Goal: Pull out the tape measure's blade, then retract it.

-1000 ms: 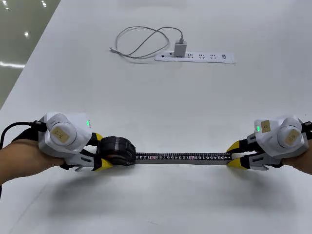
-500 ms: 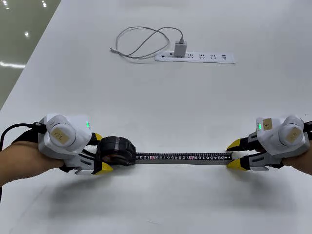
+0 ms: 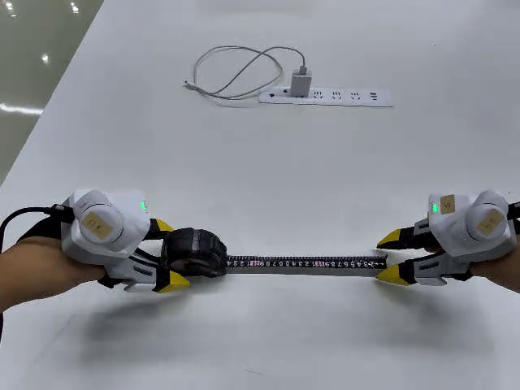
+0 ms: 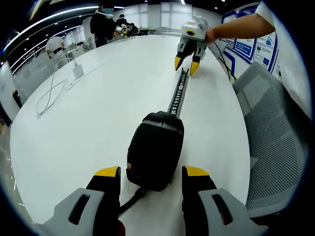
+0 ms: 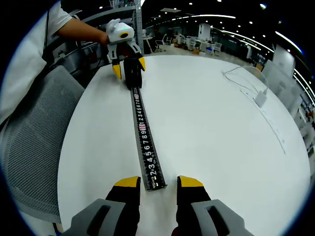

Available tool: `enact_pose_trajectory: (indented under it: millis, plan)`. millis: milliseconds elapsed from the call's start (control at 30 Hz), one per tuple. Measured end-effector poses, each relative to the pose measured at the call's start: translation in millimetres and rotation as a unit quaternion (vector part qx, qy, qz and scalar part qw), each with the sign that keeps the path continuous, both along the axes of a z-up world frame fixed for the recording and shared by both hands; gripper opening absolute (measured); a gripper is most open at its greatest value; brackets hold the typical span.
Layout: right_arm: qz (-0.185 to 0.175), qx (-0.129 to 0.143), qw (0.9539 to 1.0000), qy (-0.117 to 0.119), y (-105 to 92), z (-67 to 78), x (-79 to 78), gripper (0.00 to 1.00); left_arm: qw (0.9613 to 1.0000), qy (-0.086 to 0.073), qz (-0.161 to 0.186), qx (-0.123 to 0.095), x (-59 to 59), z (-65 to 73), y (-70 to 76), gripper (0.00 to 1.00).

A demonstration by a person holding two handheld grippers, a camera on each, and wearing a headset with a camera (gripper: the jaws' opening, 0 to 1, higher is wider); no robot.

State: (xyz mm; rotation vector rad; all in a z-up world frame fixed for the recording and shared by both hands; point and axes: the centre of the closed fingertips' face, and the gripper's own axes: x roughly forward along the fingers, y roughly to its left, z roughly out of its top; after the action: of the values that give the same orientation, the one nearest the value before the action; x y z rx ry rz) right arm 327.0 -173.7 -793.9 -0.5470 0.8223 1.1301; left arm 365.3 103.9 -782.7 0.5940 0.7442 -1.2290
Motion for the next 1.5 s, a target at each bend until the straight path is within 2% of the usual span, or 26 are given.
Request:
enact_pose_trajectory:
  millis: [300,700,1067,1500]
  plan:
    - [-0.010,0.008,0.9999,-0.002,1.7,2.8,0.7,0.27,0.9999,0.000,0.010,-0.012,1.7,3.5,0.7,0.47]
    - [-0.022,0.017,0.9996,-0.005,4.4,7.1,0.6,0.31,0.9997,-0.002,0.019,-0.017,0.5,6.6,2.7,0.50]
    - [-0.066,0.050,0.9964,-0.020,6.7,25.2,-4.2,0.38,0.9972,-0.012,0.053,-0.051,-4.6,22.4,8.3,0.55]
    - [-0.091,0.055,0.9937,-0.034,4.5,37.7,-9.3,0.46,0.9918,-0.017,0.095,-0.085,-8.9,39.3,16.7,0.58]
